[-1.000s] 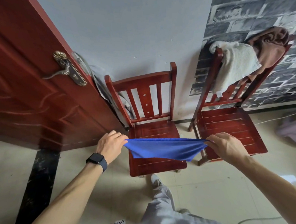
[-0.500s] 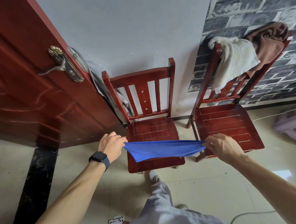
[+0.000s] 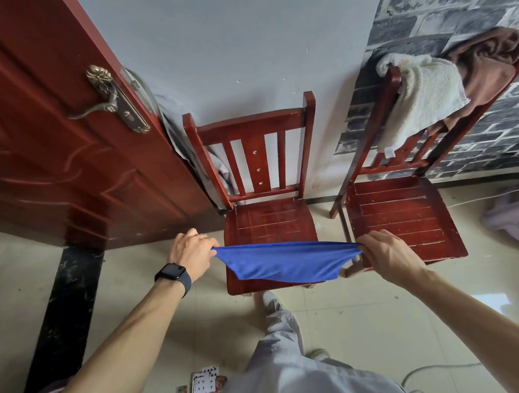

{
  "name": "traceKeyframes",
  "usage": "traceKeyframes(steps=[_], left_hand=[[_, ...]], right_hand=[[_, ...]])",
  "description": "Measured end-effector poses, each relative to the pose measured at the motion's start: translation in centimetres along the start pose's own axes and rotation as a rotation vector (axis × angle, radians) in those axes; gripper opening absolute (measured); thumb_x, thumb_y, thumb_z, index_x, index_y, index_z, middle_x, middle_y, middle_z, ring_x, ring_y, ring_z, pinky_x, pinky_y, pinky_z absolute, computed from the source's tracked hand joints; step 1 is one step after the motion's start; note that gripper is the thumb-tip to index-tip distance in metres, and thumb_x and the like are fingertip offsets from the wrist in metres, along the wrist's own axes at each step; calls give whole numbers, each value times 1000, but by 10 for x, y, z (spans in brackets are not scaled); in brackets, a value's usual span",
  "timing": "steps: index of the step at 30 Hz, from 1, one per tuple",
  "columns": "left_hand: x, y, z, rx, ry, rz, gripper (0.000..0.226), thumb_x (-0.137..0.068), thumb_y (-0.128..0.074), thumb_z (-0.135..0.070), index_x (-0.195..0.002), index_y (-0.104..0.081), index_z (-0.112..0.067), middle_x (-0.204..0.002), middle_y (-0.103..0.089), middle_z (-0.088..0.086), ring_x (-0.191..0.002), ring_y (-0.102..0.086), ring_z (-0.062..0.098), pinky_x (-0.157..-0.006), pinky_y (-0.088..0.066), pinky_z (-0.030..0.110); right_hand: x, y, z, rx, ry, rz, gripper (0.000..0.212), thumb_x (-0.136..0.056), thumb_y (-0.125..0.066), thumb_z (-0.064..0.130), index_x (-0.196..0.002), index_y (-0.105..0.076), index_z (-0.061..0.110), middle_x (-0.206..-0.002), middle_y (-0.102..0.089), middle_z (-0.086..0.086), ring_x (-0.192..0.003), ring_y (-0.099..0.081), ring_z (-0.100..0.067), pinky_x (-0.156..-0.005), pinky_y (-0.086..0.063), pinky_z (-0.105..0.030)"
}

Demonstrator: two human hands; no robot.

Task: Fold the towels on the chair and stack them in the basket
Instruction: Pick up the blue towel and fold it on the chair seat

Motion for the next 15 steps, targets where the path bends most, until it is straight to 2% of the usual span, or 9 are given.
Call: traceKeyframes(steps=[2, 5, 8, 15], left_hand=[[1, -2, -1, -10, 3, 13, 25, -98, -53, -32, -118, -68, -33, -116, -69, -9, -114, -50, 18, -88, -37, 33], [3, -7, 4, -13, 13, 45, 24, -98, -52, -34, -117, -67, -33, -115, -68, -10, -114, -49, 17, -88, -35, 31], [7, -15, 10, -20, -4, 58, 21, -97, -54, -34, -112, -68, -31, -109, -70, -10, -112, -50, 17, -89, -36, 33], [-8, -18, 18, 37, 9, 6, 20, -93, -61, -22, -108, -71, -28, -102, -71, -6, -105, -55, 22, -83, -39, 35]], right_hand=[[-2, -3, 2, -13, -17, 24, 17, -81, -73, -2, -94, -68, 7, -76, -60, -3, -64, -54, -28, -62, -52, -36], [-3, 1, 6, -22, -68, 25, 10, -81, -79, 6, -86, -71, 10, -69, -62, -2, -59, -55, -25, -53, -46, -28], [-6, 1, 10, -10, -47, 49, 14, -77, -83, 11, -78, -69, 10, -63, -60, 1, -54, -52, -20, -51, -36, -22], [-34, -12, 10, 15, -39, 87, 18, -78, -84, 21, -76, -68, 12, -64, -59, 1, -57, -57, -25, -46, -50, -32]])
Point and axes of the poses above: each hand's wrist, its own x-axis away from the middle knuckle, its own y-axis out of the back of the hand, z = x × y, the point moved 7 cm from there along -x, towards the middle knuckle
